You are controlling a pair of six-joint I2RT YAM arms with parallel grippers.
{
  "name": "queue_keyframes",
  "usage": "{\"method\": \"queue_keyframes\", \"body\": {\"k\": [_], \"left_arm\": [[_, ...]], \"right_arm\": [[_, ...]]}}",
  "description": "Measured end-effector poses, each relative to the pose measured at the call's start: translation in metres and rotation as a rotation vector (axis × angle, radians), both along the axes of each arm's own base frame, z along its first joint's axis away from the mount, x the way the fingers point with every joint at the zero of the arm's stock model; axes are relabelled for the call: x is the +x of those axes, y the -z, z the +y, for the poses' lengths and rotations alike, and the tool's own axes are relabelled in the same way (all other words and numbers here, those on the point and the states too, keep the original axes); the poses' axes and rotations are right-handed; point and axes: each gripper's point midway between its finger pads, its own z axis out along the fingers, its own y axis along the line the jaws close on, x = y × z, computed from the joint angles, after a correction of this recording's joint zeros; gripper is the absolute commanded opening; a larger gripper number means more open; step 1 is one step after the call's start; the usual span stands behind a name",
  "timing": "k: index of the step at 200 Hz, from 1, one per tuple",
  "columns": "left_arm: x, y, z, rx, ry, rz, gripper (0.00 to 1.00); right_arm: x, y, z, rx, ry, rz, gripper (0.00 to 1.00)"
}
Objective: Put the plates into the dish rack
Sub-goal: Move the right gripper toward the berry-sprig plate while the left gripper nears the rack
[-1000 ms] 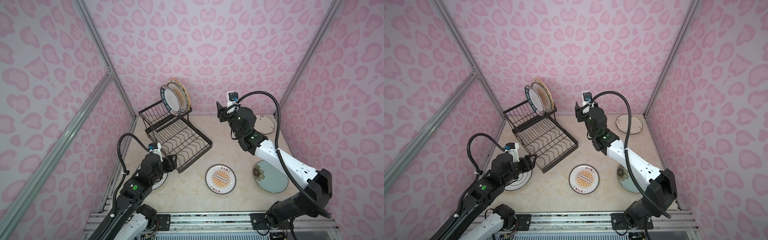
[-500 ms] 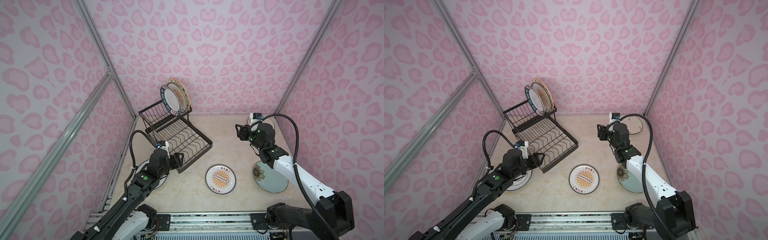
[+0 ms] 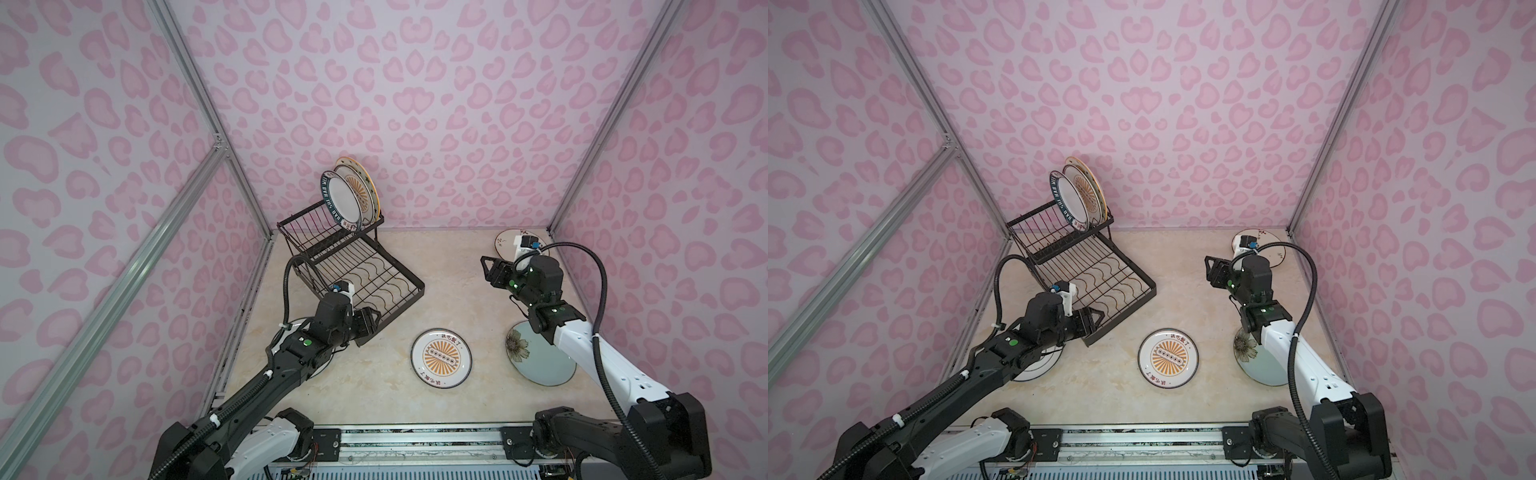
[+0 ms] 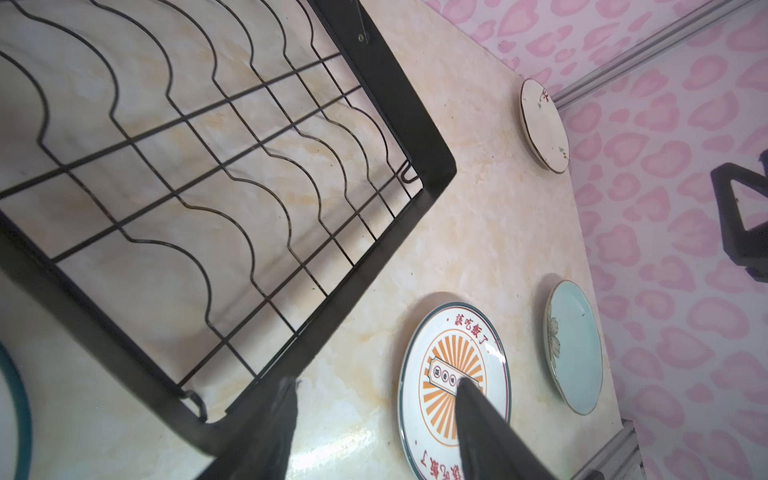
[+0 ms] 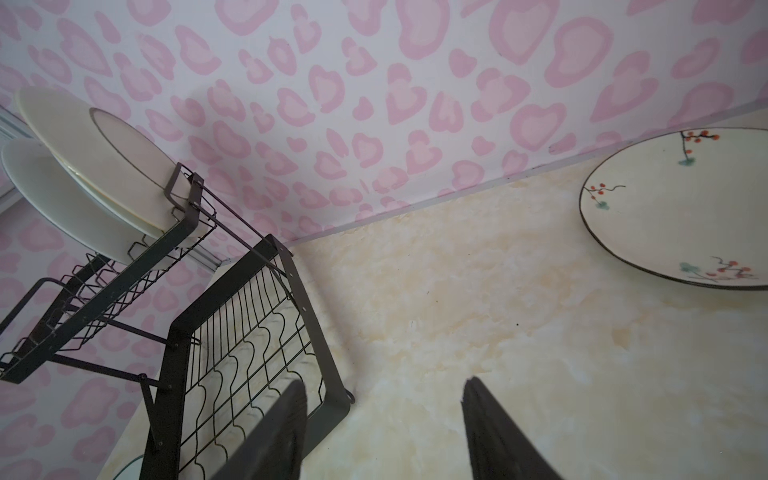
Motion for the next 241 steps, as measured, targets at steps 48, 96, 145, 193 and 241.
{"method": "queue_keyframes", "body": {"k": [48,96,145,193,241], "left_arm": [[-0.004,0.013,-0.023,0.026,0.078,0.045,0.62],[-0.014,0.033,-0.039,-0.021,0.082,0.06,0.62],[-0.012,0.023,-0.045,-0.06,0.053,0.001,0.61],[-0.014,0.018,-0.037,-0.065,0.012,-0.035,0.62],[-0.014,0.013,-0.033,-0.063,-0.002,-0.052,0.62]], "right_arm": [[-0.003,0.003,-0.031,0.082,0.051,0.005,0.6],[-0.005,0.015,-0.067,0.143,0.136,0.038,0.6],[-0.003,0.054,-0.116,0.224,0.258,0.143,0.58],[0.008,0.094,-0.16,0.316,0.343,0.251,0.57],[0.046,0.118,-0.206,0.392,0.396,0.291,0.53]]}}
